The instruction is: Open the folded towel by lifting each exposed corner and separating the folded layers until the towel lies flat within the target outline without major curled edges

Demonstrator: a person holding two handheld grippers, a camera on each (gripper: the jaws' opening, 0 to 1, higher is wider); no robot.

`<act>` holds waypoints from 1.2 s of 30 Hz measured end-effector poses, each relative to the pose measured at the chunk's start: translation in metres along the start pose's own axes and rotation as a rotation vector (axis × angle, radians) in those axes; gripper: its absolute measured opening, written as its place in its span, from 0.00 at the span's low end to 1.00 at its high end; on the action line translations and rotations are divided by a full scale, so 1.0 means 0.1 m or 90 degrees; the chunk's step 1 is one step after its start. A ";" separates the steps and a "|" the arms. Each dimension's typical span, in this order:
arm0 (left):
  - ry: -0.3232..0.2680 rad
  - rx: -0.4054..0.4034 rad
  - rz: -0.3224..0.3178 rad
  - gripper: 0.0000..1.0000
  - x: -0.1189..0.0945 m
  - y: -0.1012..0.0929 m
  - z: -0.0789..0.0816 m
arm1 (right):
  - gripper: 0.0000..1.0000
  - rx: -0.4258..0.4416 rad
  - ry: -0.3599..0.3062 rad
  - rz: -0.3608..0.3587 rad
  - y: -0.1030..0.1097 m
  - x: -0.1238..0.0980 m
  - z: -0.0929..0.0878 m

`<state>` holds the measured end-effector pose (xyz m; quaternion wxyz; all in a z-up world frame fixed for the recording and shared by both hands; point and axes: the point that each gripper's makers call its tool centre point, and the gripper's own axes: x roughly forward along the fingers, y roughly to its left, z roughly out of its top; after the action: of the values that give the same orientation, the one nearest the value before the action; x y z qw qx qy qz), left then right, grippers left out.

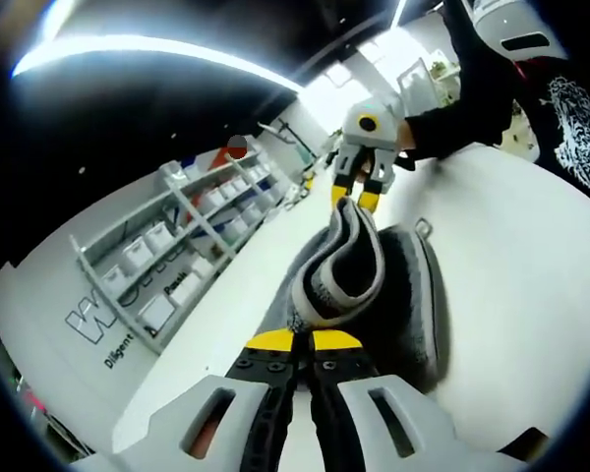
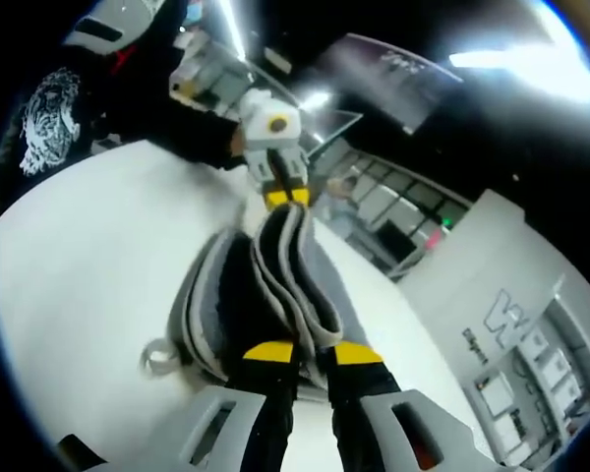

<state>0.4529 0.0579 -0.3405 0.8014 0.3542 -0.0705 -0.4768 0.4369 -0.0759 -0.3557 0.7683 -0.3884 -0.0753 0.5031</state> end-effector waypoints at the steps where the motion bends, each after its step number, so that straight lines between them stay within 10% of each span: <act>1: -0.001 0.000 0.000 0.02 0.00 0.00 0.00 | 0.07 0.000 0.000 -0.001 0.00 0.00 0.00; 17: -0.024 -0.014 -0.071 0.03 -0.05 0.11 0.17 | 0.07 0.020 -0.026 0.025 -0.21 -0.05 0.15; 32: 0.060 -0.076 -0.320 0.02 0.09 0.19 0.24 | 0.06 0.102 0.036 0.211 -0.45 0.02 0.14; 36: 0.064 -0.042 -0.334 0.02 0.14 0.24 0.34 | 0.06 0.101 0.067 0.250 -0.43 0.04 0.16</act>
<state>0.4618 0.0365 -0.3030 0.6641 0.3574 0.0791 -0.6519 0.4620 -0.0728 -0.3169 0.6864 -0.3597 0.0816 0.6268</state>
